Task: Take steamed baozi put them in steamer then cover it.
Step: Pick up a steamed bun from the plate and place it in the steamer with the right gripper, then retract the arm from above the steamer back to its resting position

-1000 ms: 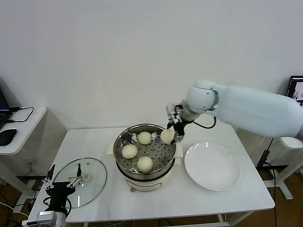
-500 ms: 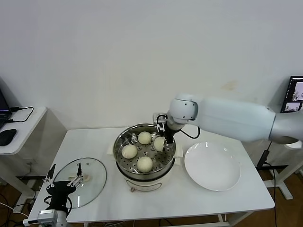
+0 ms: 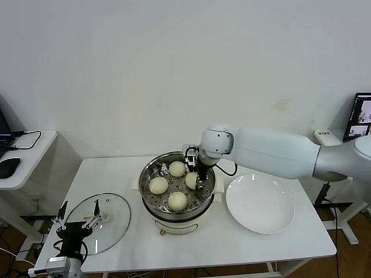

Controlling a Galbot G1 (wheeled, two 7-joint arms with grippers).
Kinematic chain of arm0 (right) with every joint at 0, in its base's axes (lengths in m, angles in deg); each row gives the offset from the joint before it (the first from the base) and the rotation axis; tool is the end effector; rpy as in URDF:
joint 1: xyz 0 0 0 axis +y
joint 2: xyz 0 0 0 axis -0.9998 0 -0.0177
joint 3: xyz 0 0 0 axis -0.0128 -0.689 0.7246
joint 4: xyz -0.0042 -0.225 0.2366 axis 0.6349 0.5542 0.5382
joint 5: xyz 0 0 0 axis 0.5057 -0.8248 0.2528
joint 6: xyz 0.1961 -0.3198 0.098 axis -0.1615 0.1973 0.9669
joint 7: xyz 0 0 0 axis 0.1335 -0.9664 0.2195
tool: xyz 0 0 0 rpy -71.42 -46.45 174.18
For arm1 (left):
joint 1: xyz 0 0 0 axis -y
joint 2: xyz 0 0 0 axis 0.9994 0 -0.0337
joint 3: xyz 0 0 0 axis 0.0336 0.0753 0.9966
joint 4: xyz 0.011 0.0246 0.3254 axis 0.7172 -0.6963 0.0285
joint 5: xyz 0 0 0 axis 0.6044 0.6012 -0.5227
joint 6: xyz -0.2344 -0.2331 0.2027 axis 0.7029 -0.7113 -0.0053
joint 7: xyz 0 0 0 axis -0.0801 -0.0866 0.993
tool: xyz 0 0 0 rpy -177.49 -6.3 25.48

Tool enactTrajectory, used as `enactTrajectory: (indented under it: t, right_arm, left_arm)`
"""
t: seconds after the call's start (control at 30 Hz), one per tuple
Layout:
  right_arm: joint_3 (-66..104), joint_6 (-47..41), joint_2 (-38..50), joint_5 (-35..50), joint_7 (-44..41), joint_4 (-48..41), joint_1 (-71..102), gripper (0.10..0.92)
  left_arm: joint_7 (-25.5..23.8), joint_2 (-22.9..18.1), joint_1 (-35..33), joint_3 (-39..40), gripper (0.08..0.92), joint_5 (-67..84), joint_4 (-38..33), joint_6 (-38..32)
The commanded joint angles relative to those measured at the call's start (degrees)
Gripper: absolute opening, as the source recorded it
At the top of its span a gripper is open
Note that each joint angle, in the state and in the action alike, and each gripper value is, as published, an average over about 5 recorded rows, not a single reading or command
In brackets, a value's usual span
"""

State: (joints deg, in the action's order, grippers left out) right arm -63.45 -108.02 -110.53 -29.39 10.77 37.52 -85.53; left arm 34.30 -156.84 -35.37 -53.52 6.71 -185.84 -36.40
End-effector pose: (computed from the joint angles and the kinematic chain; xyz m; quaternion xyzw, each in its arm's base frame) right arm 0.5136 0.1592 -0.1206 0.5030 -0.5802 0.5246 0.3677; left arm 0.1988 0.0792 -0.2712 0.0972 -0.9896 -0.1004 0.0327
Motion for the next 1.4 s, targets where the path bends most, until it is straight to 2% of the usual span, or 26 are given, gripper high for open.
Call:
enactTrajectory:
  t: [0.03, 0.17, 0.33, 0.57, 0.73, 0.87, 0.97, 1.1, 1.27, 1.4]
  right_arm:
    - [1.6, -0.5, 0.7, -0.5, 0.4, 0.4, 0.0, 0.726]
    - [3.0, -0.5, 3.8, -0.3, -0.2, 3.8, -2.7, 0.807]
    - [8.2, 0.6, 11.0, 0.0, 1.2, 10.1, -3.2, 0.822]
    - [17.2, 4.6, 24.3, 4.9, 13.1, 20.9, 4.2, 0.823]
    - [37.9, 10.7, 37.3, 6.7, 25.7, 27.9, 26.2, 0.823]
    - [64.2, 19.3, 40.3, 3.8, 32.2, 29.6, 55.9, 0.823]
    - [82.5, 25.4, 36.6, -0.9, 34.7, 29.2, 76.2, 0.823]
    - [100.0, 34.3, 25.3, -8.3, 35.4, 27.7, 93.1, 0.823]
    - [112.2, 44.0, 10.1, -13.2, 32.4, 25.1, 103.4, 0.823]
    - [118.2, 45.6, -0.3, -13.8, 29.0, 23.3, 106.7, 0.823]
  left_arm:
    - [0.0, 0.1, 0.0, -0.1, 0.823, 0.0, -0.1, 0.0]
    - [-0.1, 0.2, 0.2, 0.1, 0.823, -0.1, 0.0, 0.1]
    - [-0.1, 0.2, 0.4, 0.3, 0.823, -0.2, 0.2, 0.1]
    - [-0.1, 0.3, 0.4, 0.7, 0.823, -0.6, 0.2, 0.1]
    - [-0.1, 0.3, 0.3, 0.8, 0.823, -1.0, 0.8, -0.2]
    - [-0.1, 0.1, 0.2, 1.3, 0.823, -1.8, 1.4, -0.5]
    - [-0.1, 0.0, 0.3, 1.7, 0.823, -2.5, 2.1, -0.8]
    - [0.0, -0.1, 0.3, 2.4, 0.823, -3.5, 3.2, -1.5]
    - [0.2, -0.1, 0.5, 3.3, 0.823, -5.7, 5.3, -2.5]
    - [1.2, 0.0, 1.2, 4.2, 0.823, -11.2, 7.0, -3.1]
